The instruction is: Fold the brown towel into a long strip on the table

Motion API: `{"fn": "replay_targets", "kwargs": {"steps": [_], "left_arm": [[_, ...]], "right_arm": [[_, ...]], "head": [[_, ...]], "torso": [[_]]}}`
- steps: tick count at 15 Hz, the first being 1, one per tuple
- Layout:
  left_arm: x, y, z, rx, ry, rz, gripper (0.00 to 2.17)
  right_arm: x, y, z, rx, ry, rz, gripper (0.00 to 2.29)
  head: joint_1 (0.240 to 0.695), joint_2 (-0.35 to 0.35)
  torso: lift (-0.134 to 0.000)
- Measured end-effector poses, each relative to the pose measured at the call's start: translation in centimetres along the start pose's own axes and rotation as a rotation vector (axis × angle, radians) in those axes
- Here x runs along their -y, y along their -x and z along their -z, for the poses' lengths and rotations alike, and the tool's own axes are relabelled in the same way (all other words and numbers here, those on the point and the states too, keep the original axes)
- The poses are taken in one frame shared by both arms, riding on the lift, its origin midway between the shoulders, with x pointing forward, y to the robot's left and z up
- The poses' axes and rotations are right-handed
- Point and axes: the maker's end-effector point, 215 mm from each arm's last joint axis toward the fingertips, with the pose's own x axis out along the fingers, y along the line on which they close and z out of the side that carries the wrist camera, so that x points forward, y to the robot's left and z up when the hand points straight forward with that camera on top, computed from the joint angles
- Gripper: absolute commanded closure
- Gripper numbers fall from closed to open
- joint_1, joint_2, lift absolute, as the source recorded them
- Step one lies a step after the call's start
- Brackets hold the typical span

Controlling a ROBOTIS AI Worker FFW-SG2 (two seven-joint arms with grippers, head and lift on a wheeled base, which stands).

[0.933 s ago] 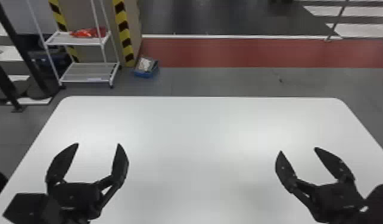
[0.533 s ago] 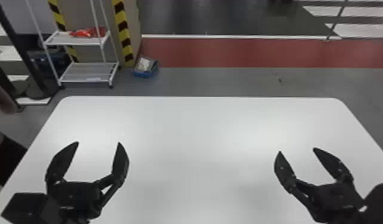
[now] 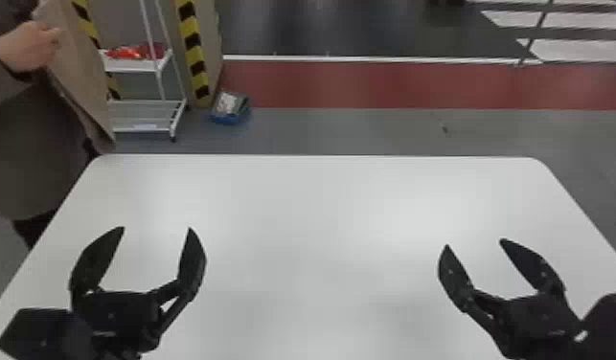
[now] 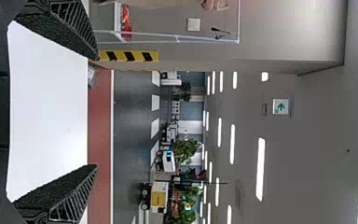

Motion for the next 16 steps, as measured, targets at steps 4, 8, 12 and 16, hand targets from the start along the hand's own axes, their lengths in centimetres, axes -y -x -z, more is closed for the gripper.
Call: {"fn": "replay_targets", "kwargs": {"steps": [4, 8, 12, 16], "left_arm": [[0.1, 0.0, 0.1, -0.002, -0.002, 0.002, 0.04], [0.3, 0.0, 0.1, -0.003, -0.001, 0.005, 0.04], [0.6, 0.1, 0.8, -0.013, -0.006, 0.009, 0.04], [0.9, 0.2, 1.3, -0.023, -0.004, 0.014, 0.04]], "right_arm": [[0.0, -0.2, 0.2, -0.01, -0.005, -0.002, 0.09], [0.1, -0.2, 0.5, -0.019, -0.012, -0.001, 0.1], [0.2, -0.4, 0.9, -0.025, -0.017, 0.002, 0.1], [0.3, -0.5, 1.7, -0.045, -0.022, 0.003, 0.1]], "head": [[0.695, -0.027], [0.695, -0.028], [0.695, -0.034], [0.695, -0.038]], "torso": [[-0.112], [-0.112], [-0.112], [-0.112]]}}
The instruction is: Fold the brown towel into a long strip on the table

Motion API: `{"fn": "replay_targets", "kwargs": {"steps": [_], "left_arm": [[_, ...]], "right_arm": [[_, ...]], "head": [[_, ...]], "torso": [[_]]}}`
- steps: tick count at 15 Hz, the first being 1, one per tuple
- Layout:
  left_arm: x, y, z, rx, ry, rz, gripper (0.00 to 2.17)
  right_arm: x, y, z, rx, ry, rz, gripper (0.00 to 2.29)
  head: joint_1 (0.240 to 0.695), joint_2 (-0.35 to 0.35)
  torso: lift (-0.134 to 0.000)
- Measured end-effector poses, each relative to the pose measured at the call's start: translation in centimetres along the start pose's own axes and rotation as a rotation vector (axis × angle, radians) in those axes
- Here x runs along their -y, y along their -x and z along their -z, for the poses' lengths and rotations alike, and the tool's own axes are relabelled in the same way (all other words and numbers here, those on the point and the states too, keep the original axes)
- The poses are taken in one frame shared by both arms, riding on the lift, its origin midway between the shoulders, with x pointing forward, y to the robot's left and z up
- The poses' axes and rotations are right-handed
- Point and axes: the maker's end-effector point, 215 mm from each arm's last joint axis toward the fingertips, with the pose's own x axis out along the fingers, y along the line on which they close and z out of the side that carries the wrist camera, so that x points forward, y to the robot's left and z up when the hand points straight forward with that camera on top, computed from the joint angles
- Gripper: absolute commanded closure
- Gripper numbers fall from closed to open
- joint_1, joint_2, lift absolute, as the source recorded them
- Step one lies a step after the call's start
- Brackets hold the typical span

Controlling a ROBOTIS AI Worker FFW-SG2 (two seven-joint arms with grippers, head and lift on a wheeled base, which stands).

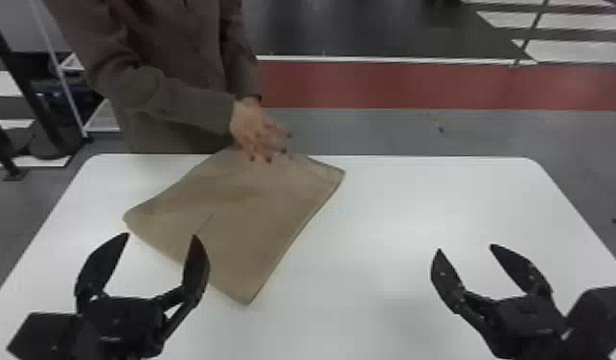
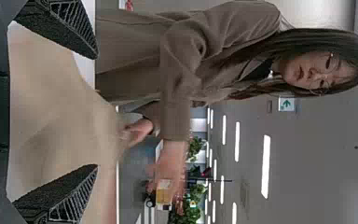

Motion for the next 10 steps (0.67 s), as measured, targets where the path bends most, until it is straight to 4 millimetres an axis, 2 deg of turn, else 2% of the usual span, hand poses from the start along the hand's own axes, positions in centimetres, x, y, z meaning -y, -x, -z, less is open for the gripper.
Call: {"fn": "replay_targets", "kwargs": {"steps": [10], "left_arm": [[0.17, -0.01, 0.32, -0.004, -0.003, -0.002, 0.04]], "right_arm": [[0.16, -0.2, 0.4, -0.005, -0.006, 0.003, 0.1]], "head": [[0.695, -0.043]], "torso": [[-0.112]]}}
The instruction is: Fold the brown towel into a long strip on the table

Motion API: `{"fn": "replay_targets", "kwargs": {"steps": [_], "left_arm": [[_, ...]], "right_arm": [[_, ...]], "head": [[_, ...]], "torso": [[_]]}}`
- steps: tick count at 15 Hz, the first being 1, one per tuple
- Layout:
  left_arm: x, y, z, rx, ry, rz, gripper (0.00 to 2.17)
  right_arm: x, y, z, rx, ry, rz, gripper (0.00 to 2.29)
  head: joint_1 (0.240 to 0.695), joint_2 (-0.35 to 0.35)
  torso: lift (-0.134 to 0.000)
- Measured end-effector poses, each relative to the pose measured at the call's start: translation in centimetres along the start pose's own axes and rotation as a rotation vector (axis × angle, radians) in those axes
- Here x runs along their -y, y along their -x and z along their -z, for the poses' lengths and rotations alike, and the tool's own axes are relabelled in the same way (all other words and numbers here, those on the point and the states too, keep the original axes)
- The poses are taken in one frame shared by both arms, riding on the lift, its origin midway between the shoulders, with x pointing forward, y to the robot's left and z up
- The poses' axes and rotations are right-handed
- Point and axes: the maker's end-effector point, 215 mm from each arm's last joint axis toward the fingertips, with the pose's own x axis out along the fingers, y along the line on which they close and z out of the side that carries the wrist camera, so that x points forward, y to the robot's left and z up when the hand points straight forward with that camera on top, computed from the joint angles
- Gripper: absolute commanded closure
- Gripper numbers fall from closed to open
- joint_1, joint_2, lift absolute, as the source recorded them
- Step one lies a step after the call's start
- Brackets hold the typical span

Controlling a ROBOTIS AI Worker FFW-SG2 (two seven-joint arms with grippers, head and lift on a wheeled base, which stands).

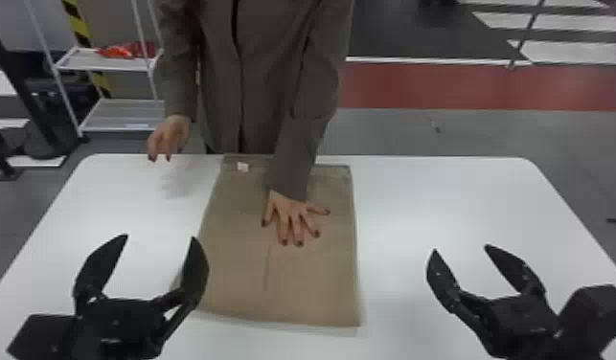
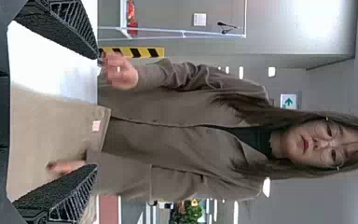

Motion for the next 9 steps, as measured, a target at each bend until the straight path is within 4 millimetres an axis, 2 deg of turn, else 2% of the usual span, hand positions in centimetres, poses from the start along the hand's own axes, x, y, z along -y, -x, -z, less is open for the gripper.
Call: {"fn": "replay_targets", "kwargs": {"steps": [9], "left_arm": [[0.15, 0.02, 0.14, -0.002, -0.004, 0.001, 0.04]], "right_arm": [[0.16, -0.06, 0.15, 0.001, -0.015, 0.001, 0.1]], "head": [[0.695, -0.046]], "torso": [[-0.112]]}}
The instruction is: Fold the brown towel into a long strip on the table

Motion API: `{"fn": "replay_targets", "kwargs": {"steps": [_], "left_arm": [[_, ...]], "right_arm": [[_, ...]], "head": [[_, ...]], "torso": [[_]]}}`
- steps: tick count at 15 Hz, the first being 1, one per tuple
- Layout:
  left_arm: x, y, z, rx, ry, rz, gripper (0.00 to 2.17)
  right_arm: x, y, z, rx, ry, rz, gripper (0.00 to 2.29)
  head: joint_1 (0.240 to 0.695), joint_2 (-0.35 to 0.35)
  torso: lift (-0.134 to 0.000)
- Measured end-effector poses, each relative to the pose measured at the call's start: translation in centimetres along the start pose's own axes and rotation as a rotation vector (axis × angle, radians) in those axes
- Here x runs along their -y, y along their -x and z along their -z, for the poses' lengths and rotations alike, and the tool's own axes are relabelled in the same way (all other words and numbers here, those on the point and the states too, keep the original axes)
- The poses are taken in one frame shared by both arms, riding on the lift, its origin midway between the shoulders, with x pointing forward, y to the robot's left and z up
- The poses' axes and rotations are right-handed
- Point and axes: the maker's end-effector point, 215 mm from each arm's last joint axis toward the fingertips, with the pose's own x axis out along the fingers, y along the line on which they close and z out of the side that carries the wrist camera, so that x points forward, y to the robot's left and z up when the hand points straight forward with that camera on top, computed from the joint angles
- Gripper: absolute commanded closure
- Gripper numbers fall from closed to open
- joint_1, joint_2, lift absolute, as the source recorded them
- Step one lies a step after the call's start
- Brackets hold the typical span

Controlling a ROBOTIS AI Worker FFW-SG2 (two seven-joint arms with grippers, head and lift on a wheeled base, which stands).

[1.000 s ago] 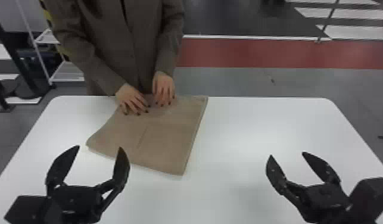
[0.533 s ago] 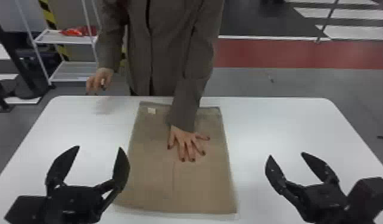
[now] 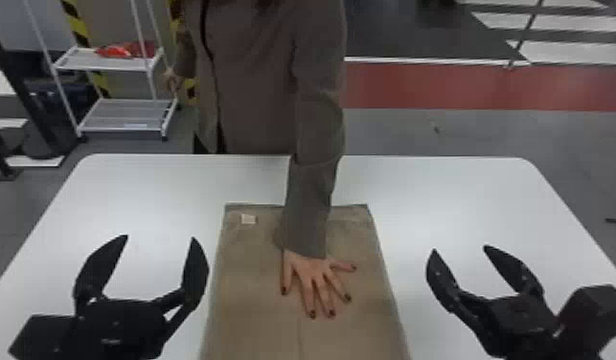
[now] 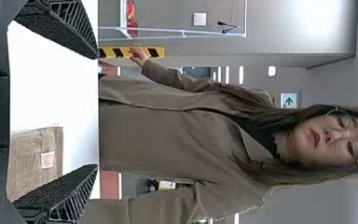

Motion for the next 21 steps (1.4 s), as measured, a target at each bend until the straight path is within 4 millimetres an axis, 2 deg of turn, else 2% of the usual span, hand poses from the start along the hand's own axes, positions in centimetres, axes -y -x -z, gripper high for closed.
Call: {"fn": "replay_targets", "kwargs": {"steps": [17, 19, 21], "left_arm": [[0.2, -0.1, 0.0, 0.003, 0.002, 0.004, 0.04], [0.4, -1.0, 0.7, -0.004, 0.007, 0.014, 0.04], [0.9, -3.1, 1.7, -0.017, 0.015, 0.035, 0.08]], "right_arm": [[0.0, -0.1, -0.3, 0.007, 0.008, 0.0, 0.1], [0.1, -0.6, -0.2, 0.007, 0.011, 0.001, 0.1], [0.3, -1.3, 0.1, 0.001, 0.015, 0.004, 0.1]], "head": [[0.695, -0.049], [0.695, -0.051], [0.695, -0.055]], "torso": [[-0.112], [-0.112], [-0.112]]}}
